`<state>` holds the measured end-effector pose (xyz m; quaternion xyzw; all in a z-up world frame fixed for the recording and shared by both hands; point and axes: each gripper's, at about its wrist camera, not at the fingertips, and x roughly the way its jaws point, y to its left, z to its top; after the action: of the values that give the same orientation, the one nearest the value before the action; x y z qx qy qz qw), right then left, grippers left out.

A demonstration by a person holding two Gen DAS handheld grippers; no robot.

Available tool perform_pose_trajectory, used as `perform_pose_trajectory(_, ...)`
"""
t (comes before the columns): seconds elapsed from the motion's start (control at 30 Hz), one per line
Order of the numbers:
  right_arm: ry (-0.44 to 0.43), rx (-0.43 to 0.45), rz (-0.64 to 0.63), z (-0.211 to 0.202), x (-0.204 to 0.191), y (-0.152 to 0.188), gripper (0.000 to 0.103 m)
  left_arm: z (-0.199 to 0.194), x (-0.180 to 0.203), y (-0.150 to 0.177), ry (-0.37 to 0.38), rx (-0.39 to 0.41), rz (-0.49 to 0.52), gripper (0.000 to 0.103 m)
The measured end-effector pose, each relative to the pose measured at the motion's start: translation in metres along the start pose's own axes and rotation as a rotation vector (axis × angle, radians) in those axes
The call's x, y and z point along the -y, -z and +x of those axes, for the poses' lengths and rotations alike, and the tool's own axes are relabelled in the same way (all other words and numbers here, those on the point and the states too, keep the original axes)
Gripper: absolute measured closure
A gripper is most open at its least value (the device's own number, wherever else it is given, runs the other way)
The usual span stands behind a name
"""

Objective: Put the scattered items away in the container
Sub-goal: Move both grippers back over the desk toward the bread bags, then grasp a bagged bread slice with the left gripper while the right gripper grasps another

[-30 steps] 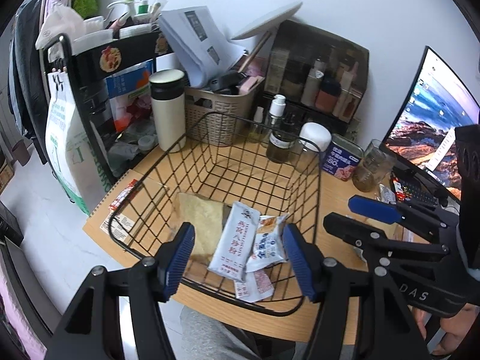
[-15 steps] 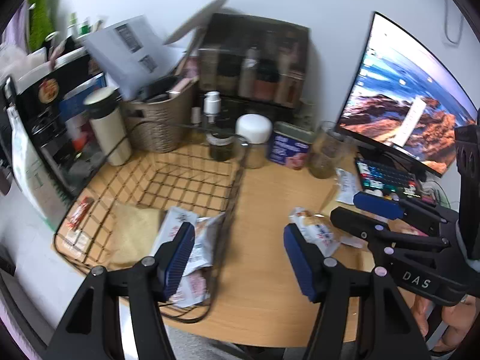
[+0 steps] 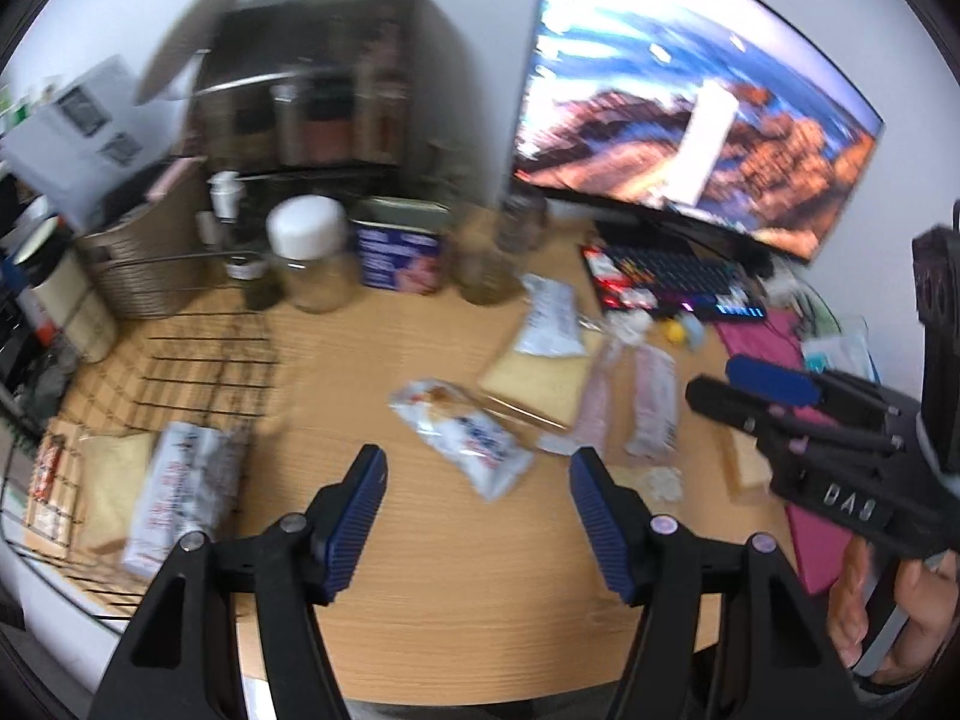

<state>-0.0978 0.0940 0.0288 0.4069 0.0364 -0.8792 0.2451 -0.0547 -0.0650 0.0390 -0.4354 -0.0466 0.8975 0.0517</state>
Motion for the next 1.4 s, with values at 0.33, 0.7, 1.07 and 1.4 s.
perform_pose_trajectory(0.33,0.072,-0.036,0.098,-0.020,0.078,0.046,0.055,0.078,0.091,0.037,0.061,-0.219,0.101,0.028)
perform_pose_trajectory(0.7,0.168,-0.088,0.156,-0.027,0.150,0.081,0.054,0.126,0.131,0.062,-0.028,-0.285,0.127,0.026)
perform_pose_trajectory(1.07,0.150,-0.135,0.214,-0.003,0.179,0.092,0.054,0.145,0.124,0.069,-0.025,-0.291,0.059,0.010)
perform_pose_trajectory(1.4,0.143,-0.160,0.216,0.013,0.179,0.093,0.054,0.150,0.135,0.073,-0.049,-0.269,0.143,0.003)
